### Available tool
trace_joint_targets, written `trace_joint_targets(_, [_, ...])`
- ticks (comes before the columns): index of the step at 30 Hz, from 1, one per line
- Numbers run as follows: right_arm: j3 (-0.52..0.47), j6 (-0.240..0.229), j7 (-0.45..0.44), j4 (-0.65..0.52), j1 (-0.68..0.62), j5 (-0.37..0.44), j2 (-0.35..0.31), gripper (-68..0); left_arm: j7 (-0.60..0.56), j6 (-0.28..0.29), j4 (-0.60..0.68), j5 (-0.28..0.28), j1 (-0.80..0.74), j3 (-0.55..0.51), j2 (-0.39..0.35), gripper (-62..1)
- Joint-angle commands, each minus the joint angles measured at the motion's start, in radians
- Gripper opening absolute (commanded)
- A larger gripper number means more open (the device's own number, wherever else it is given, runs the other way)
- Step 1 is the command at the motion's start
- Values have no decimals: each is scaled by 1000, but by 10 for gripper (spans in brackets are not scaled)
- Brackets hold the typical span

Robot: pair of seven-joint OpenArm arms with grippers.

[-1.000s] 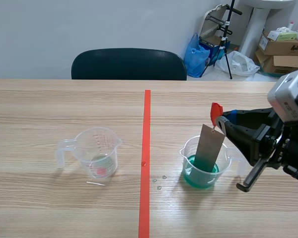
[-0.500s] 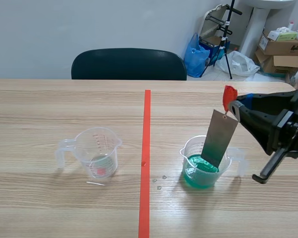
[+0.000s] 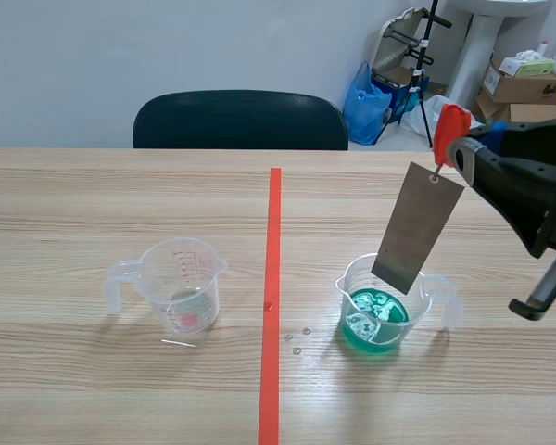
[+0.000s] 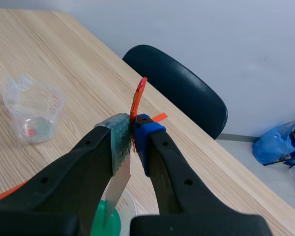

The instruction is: Do the redox reaction experiment

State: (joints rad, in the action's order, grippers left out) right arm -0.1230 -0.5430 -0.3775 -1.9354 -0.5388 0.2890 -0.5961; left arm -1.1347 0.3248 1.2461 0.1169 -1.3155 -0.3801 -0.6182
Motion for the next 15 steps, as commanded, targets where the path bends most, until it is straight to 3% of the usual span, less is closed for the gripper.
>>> trace_joint_targets(1, [-18, -14, -1, -25, -2, 39, -34, -656, -21, 2, 15, 5, -1, 3, 3, 14])
trace_joint_targets(9, [-60, -27, 90, -73, -5, 198, -98, -656, -20, 2, 15, 5, -1, 3, 3, 14])
trace_joint_targets(15, [-112, -30, 157, -122, -17, 266, -119, -656, -20, 2, 15, 5, -1, 3, 3, 14])
